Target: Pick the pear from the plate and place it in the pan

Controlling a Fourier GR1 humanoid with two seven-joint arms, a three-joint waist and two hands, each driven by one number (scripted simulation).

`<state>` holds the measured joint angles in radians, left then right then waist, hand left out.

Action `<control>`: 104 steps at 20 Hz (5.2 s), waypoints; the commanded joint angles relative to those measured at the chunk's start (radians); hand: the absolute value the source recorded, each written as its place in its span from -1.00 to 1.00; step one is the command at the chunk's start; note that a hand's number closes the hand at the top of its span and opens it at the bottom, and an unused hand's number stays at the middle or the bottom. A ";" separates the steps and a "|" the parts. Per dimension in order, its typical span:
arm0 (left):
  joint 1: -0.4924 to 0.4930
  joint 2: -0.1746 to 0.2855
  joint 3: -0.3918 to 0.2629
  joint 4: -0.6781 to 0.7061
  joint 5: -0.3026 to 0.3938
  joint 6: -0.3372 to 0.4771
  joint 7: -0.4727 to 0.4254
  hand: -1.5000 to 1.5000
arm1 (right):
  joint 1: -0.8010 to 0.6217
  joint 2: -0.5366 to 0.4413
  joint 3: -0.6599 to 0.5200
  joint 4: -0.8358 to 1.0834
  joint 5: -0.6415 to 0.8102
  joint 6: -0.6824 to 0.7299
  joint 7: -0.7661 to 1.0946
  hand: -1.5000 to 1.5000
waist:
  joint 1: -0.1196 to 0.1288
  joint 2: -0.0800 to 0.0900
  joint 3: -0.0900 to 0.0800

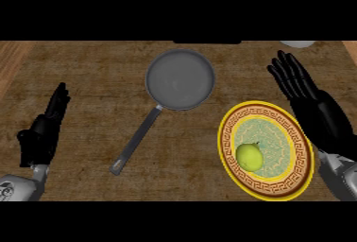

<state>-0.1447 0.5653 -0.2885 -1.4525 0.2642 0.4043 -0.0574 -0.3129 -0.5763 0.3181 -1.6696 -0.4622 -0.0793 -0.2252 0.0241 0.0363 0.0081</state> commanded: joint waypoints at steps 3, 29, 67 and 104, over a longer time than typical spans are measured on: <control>-0.028 -0.021 0.044 -0.044 0.078 -0.041 0.067 0.00 | -0.033 0.038 -0.072 0.173 -0.114 -0.057 0.219 1.00 | -0.008 -0.033 -0.009; -0.054 -0.105 0.085 -0.103 0.156 -0.094 0.194 0.00 | -0.241 -0.407 0.147 0.176 0.144 0.359 0.997 -1.00 | 0.015 -0.030 -0.009; -0.078 -0.145 0.188 -0.089 0.105 -0.149 0.246 0.00 | -0.593 0.063 0.446 0.615 0.131 0.820 1.321 -1.00 | -0.014 -0.036 -0.009; 0.000 -0.261 0.240 -0.115 -0.010 -0.210 0.215 0.00 | -0.311 0.256 0.327 0.725 0.610 0.747 0.944 1.00 | -0.018 -0.034 -0.008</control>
<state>-0.1597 0.3088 -0.0602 -1.5804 0.2552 0.2107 0.1934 -0.6993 -0.3626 0.6197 -0.9564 0.1194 0.6900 0.7946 0.0036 -0.0262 -0.0203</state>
